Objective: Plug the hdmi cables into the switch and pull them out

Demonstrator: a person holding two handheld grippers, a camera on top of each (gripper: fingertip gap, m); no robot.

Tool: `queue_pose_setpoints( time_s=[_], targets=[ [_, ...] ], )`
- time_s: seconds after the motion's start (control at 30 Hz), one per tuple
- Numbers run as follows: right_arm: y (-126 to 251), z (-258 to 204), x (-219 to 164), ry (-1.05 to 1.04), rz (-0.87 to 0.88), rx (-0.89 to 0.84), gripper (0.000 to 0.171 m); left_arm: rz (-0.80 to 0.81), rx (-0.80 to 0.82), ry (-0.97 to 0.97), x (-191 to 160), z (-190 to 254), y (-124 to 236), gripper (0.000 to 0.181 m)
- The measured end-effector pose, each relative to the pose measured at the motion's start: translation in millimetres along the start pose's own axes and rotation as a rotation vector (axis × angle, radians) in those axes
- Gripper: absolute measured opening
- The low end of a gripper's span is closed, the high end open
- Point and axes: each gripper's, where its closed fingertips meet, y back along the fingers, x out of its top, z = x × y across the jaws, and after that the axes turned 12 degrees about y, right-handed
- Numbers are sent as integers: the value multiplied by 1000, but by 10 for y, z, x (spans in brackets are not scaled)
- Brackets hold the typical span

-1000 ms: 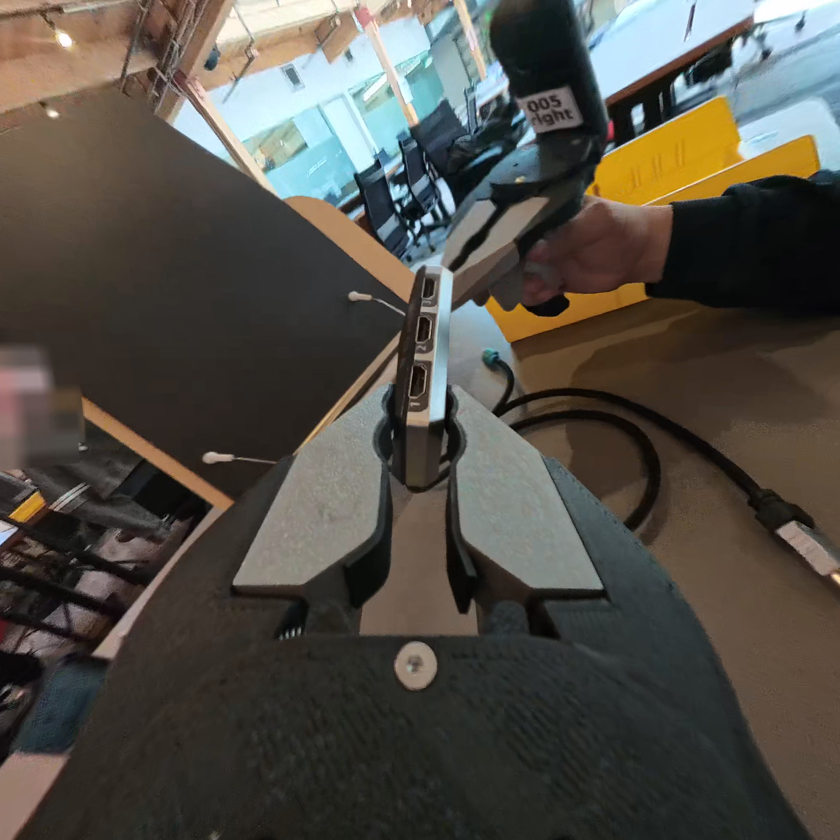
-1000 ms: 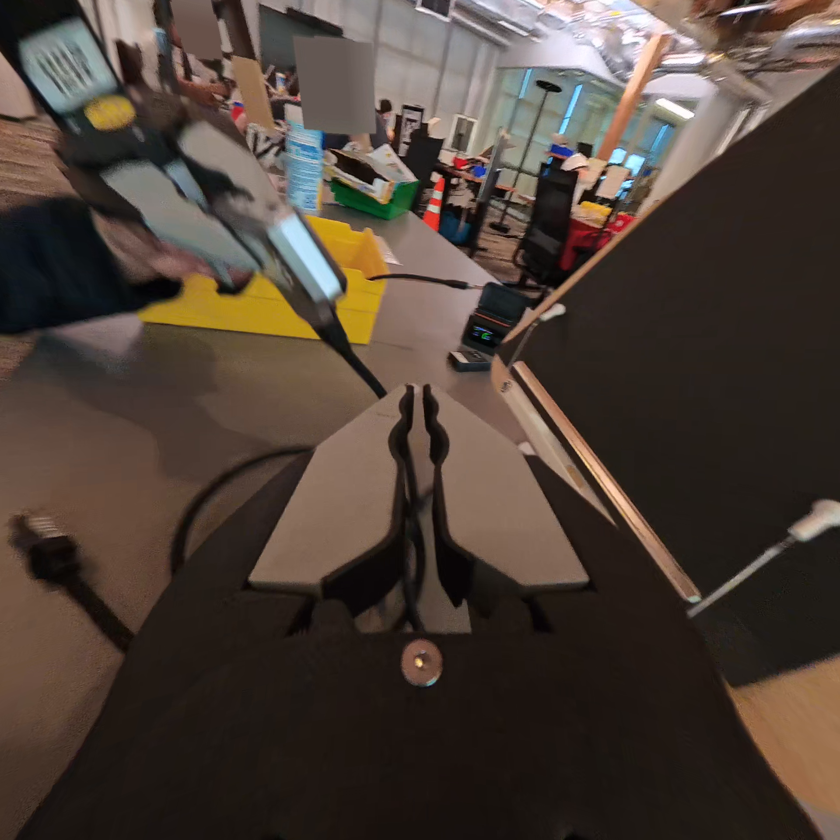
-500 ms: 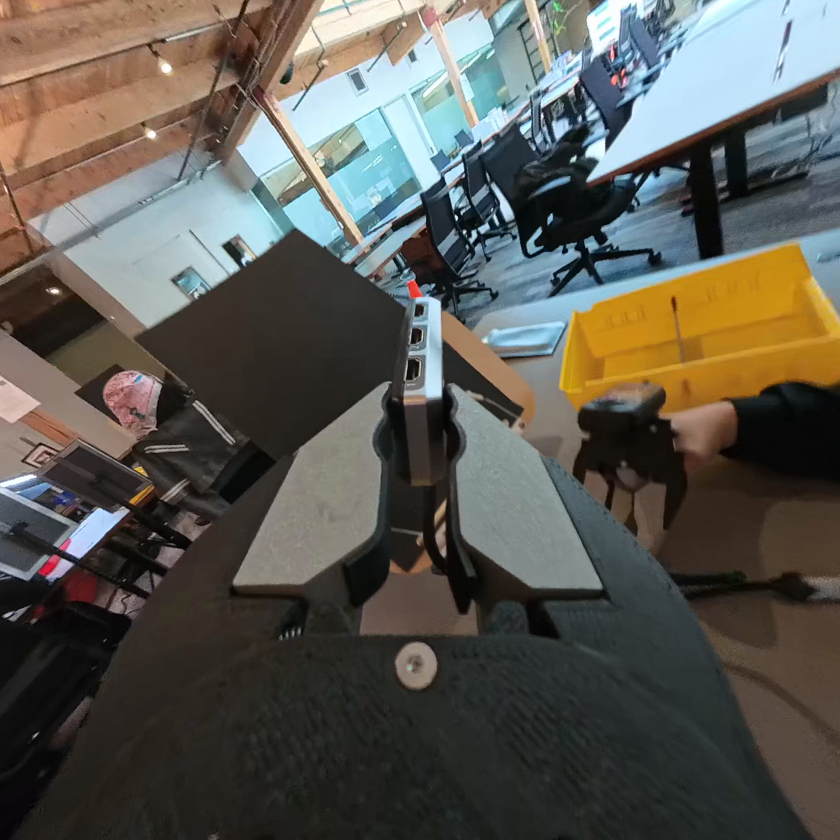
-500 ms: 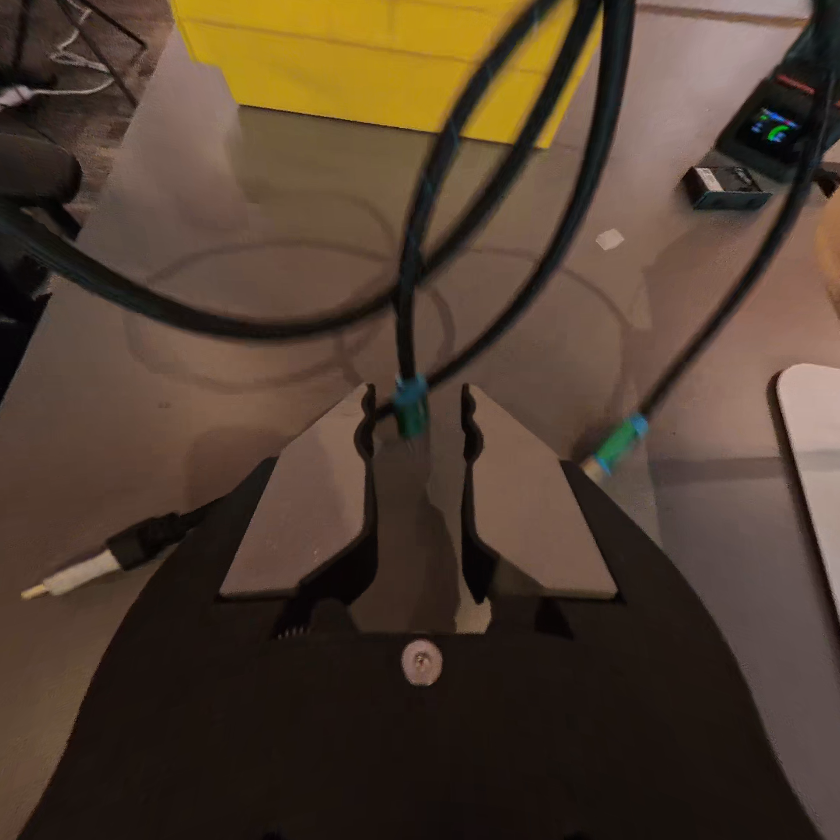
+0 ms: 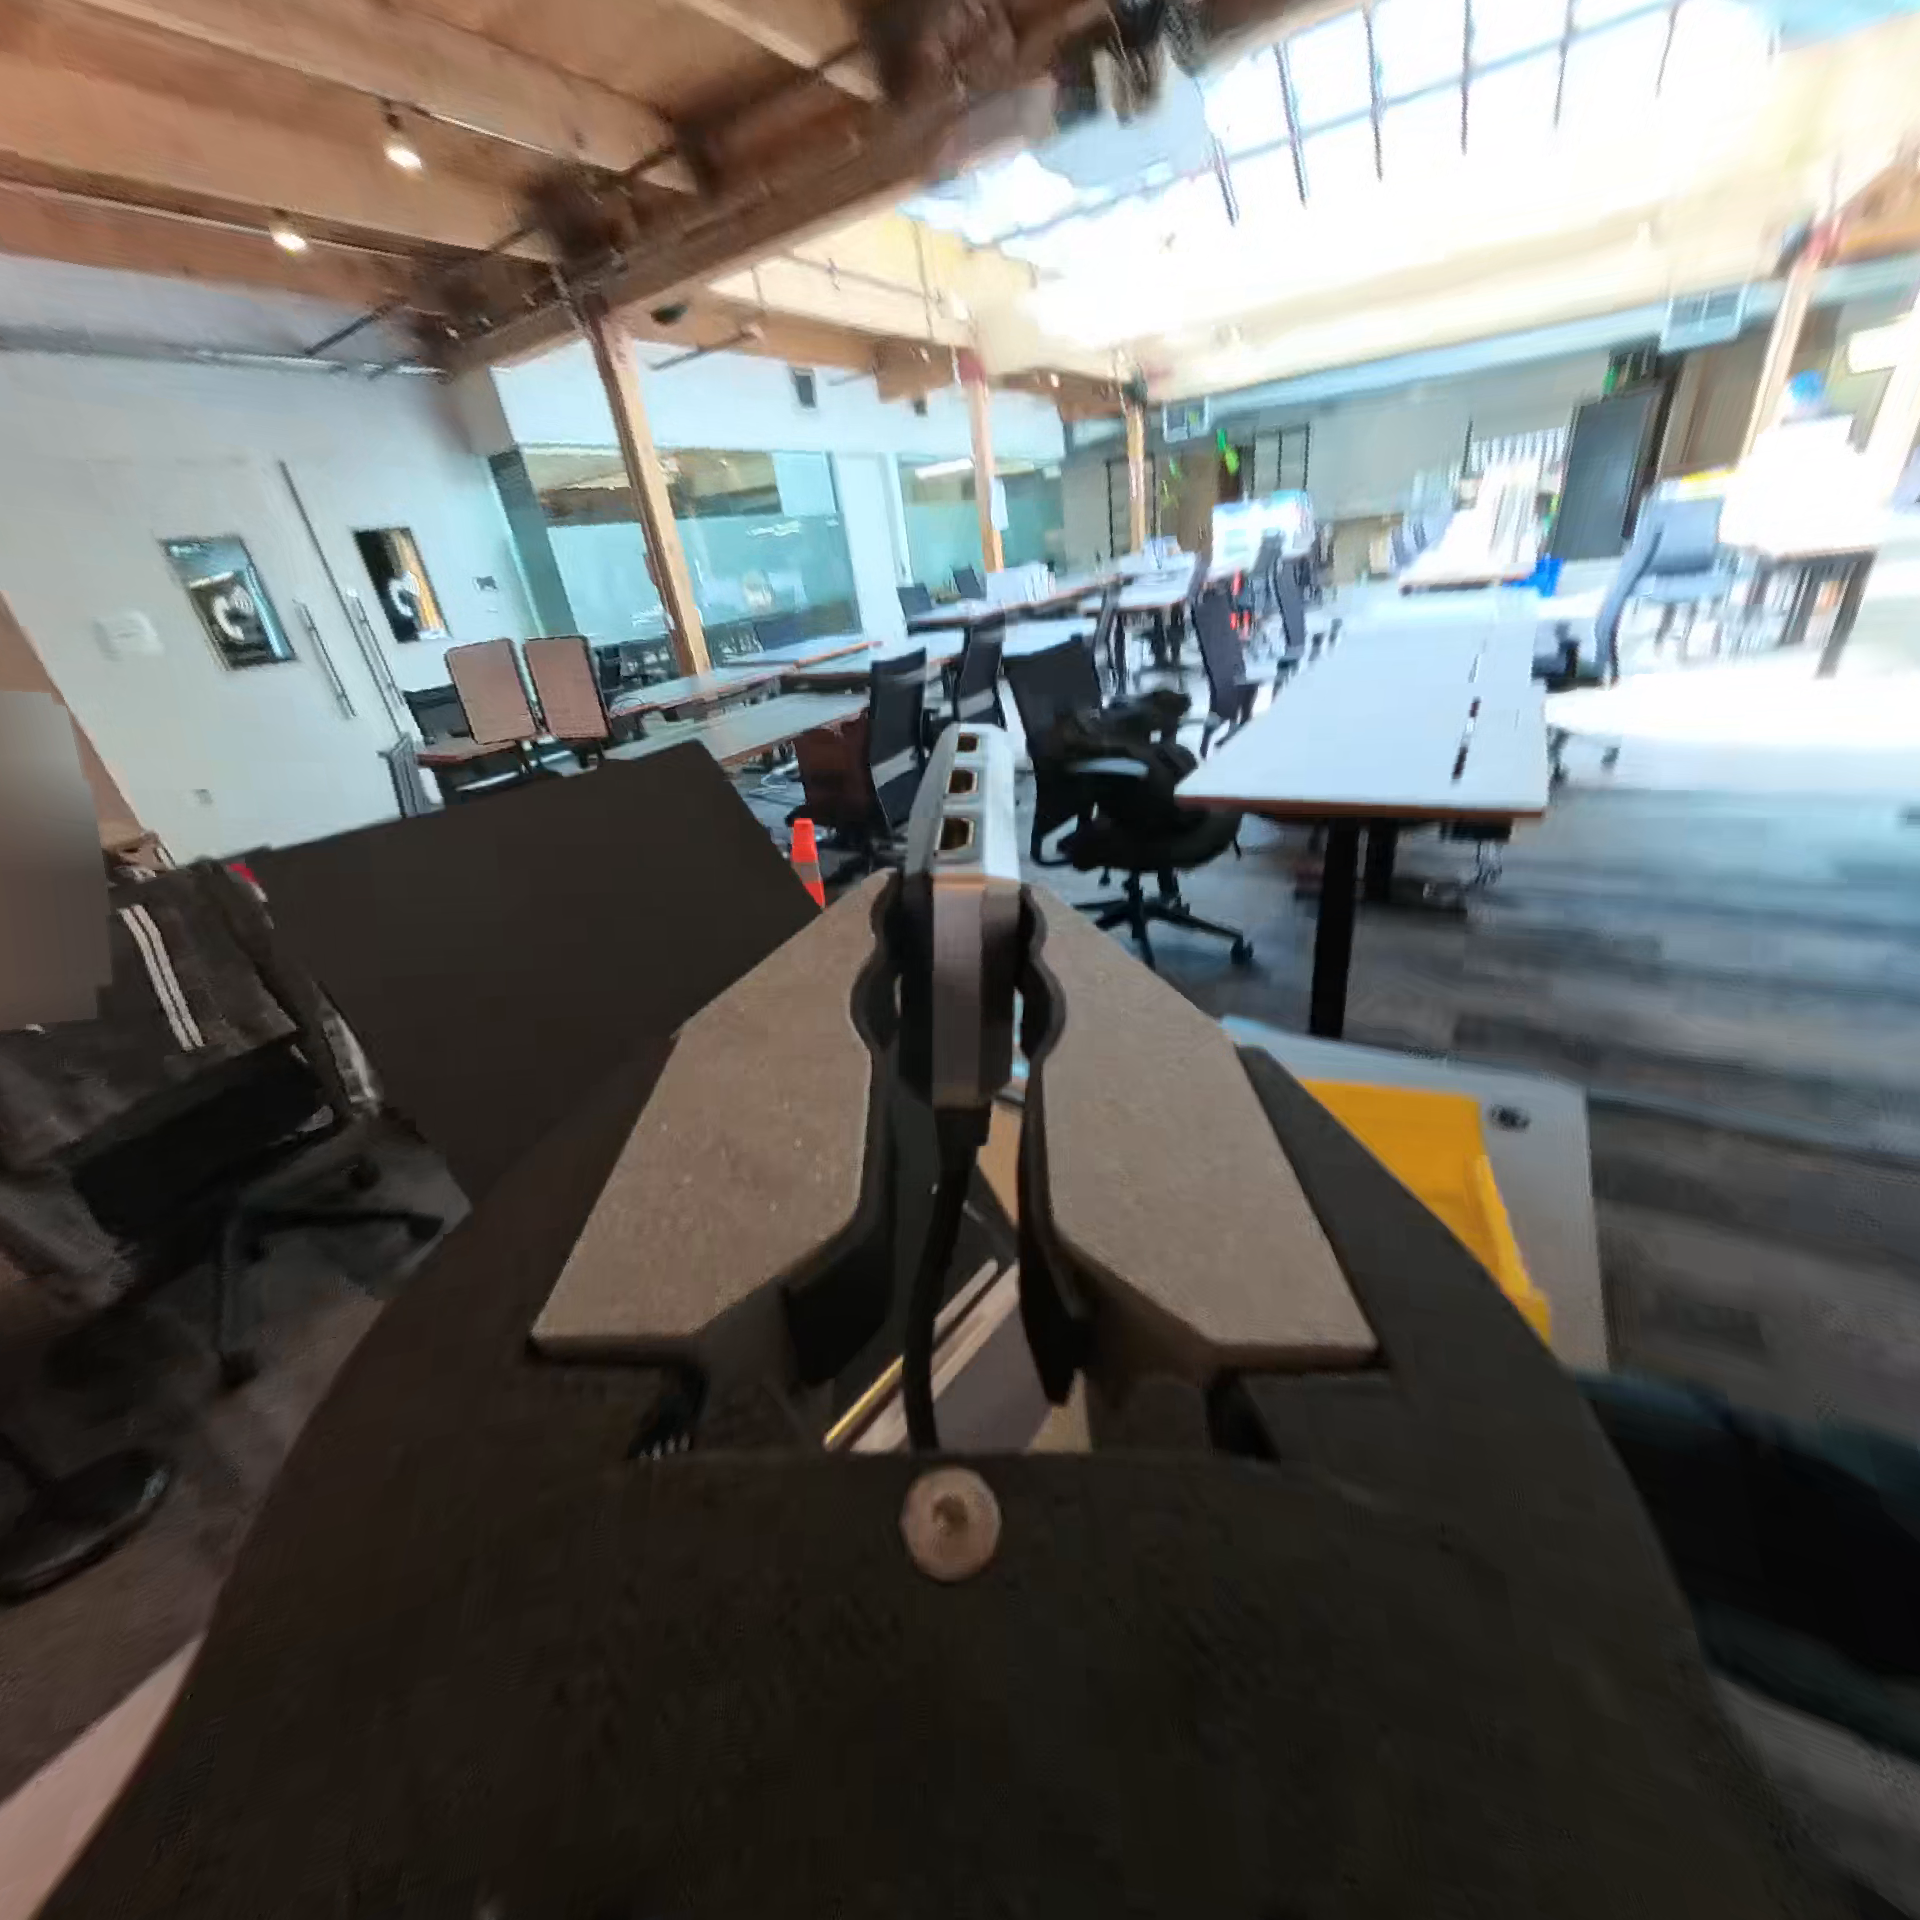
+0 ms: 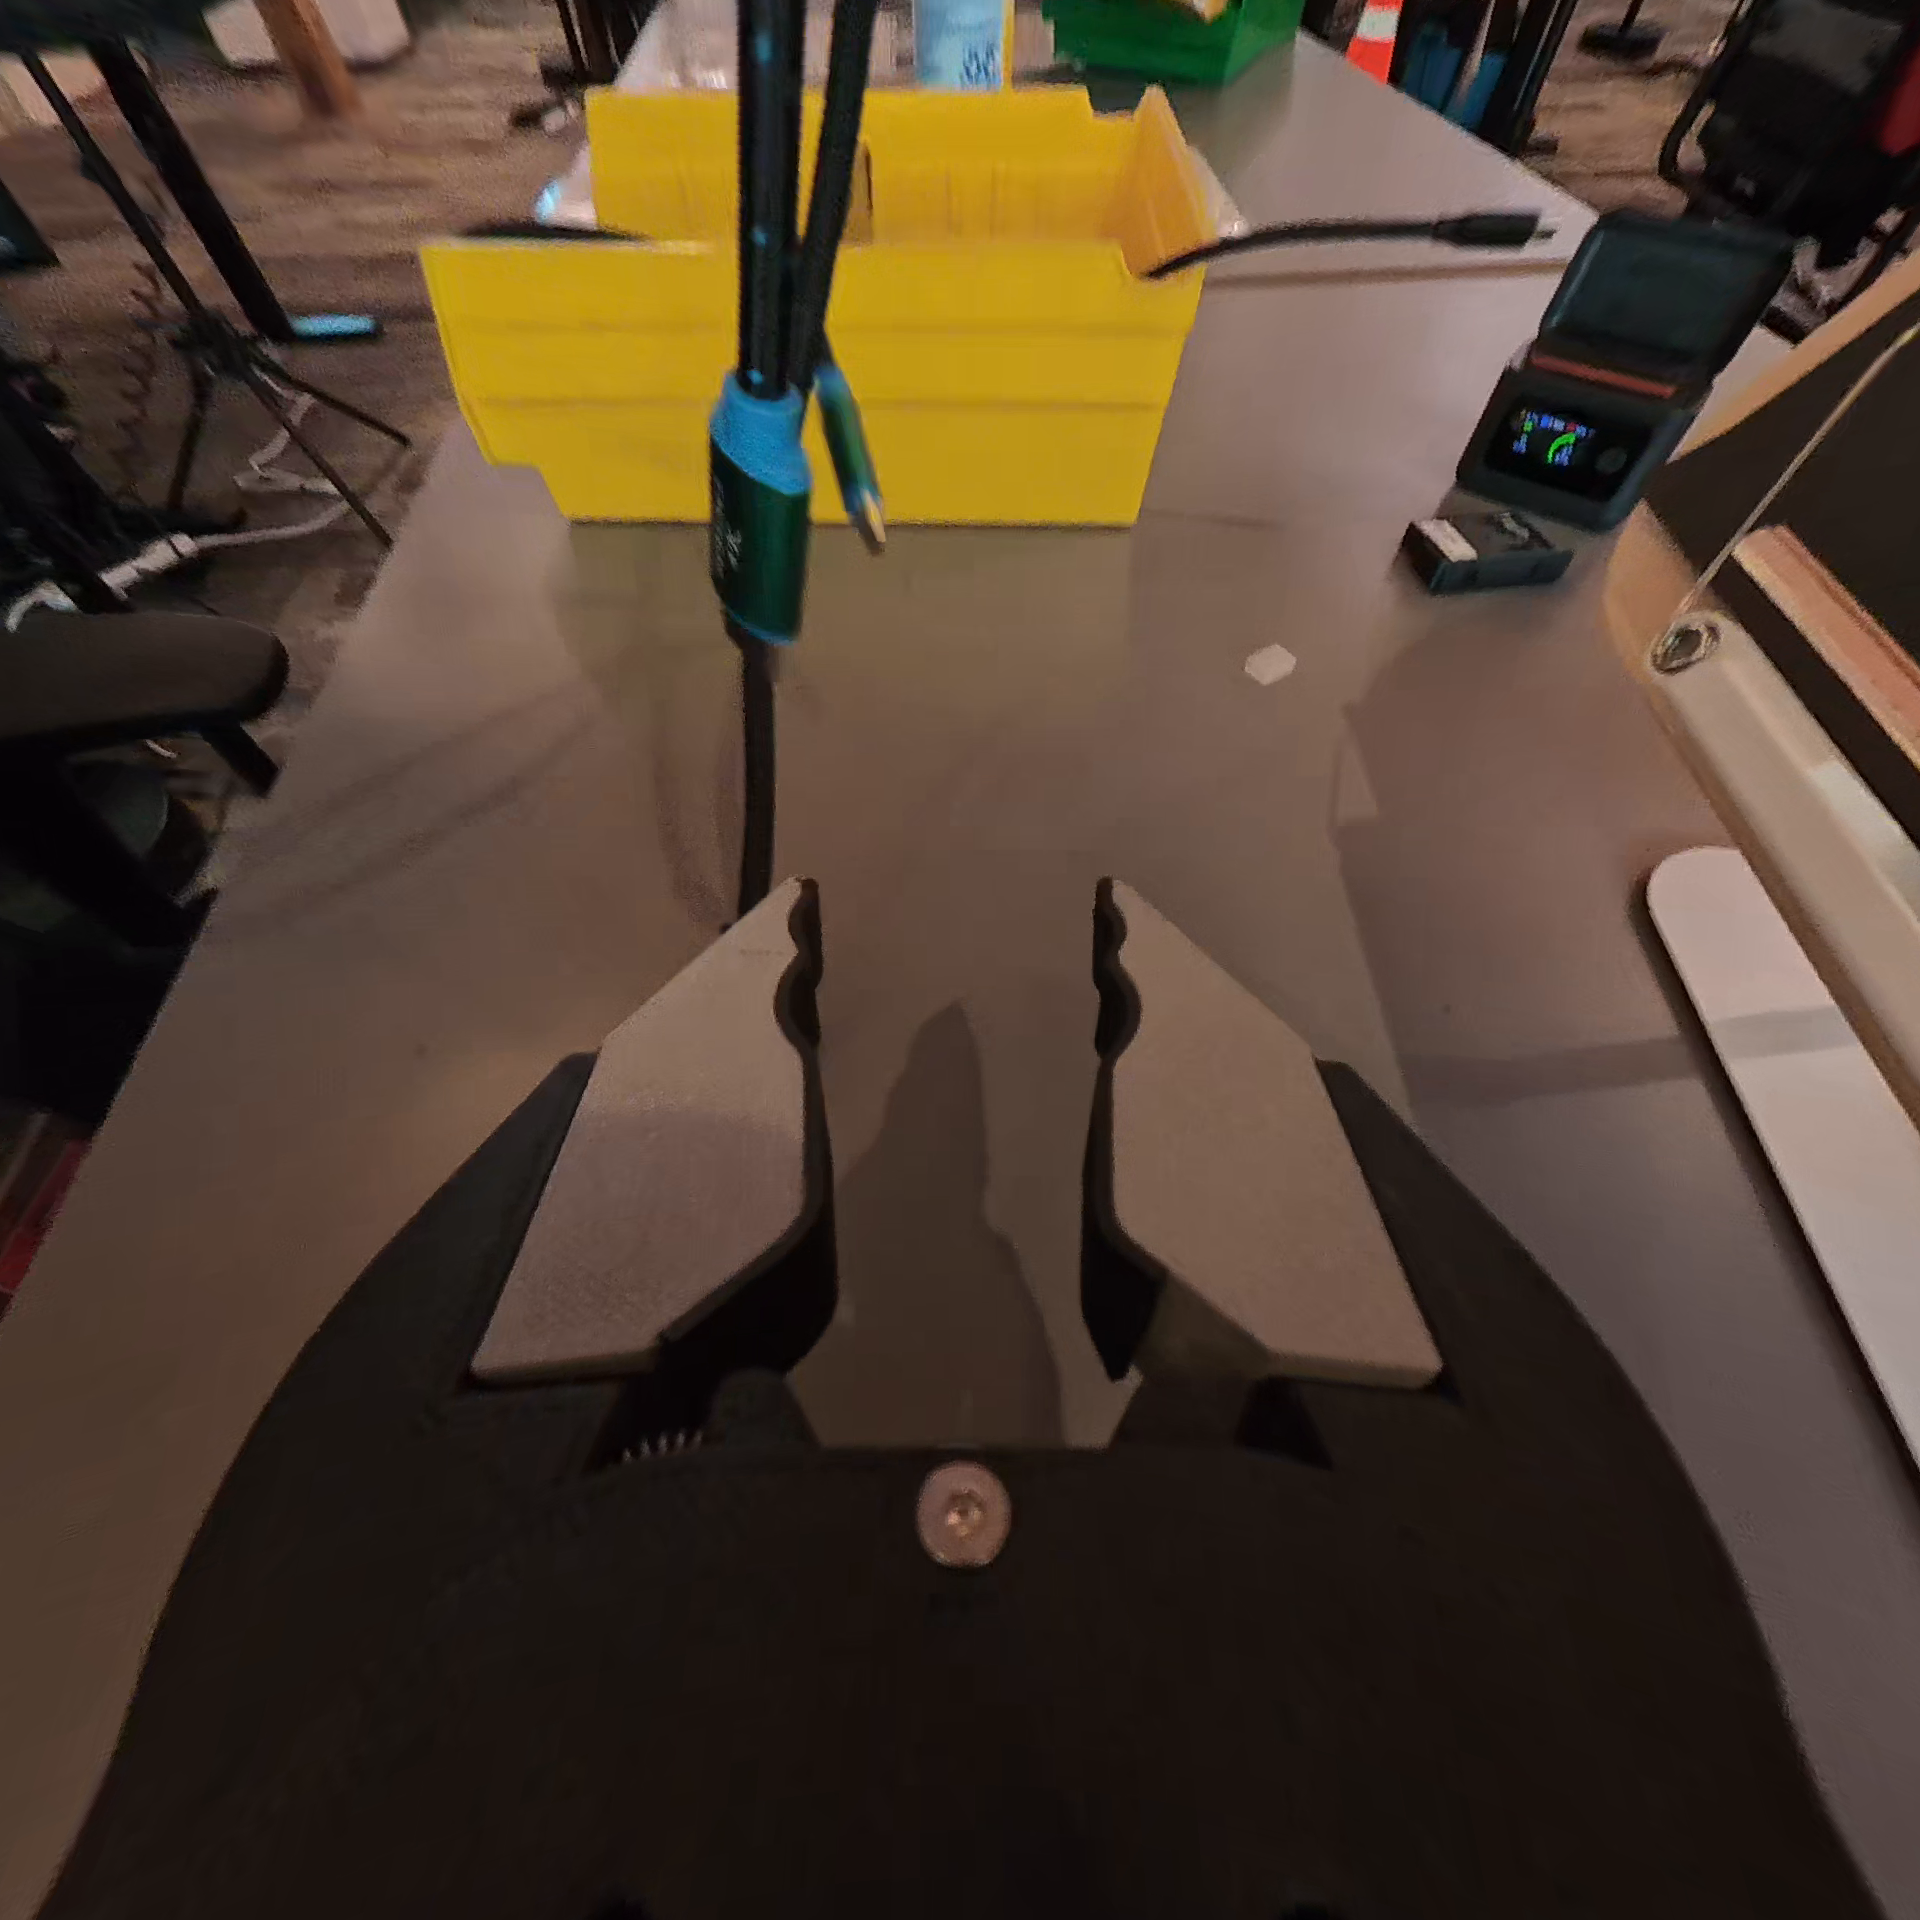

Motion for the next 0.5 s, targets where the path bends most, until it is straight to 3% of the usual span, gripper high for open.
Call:
queue_pose_setpoints(
  time_s=[0.07,0.17,0.37,0.5],
  targets=[
    [21,-1,86,-13,48,2,53,-21,-25,34,2,37,9,17],
    [83,3,228,-30,125,5,56,-55,-19,-143,-59,269,21,17],
    [346,153,560,-82,332,-70,58,-125,-35,-83,-337,320,-54,17],
    [462,108,681,-123,415,-14,59,-176,-41,-121,-546,445,-132,17]
  ],
)
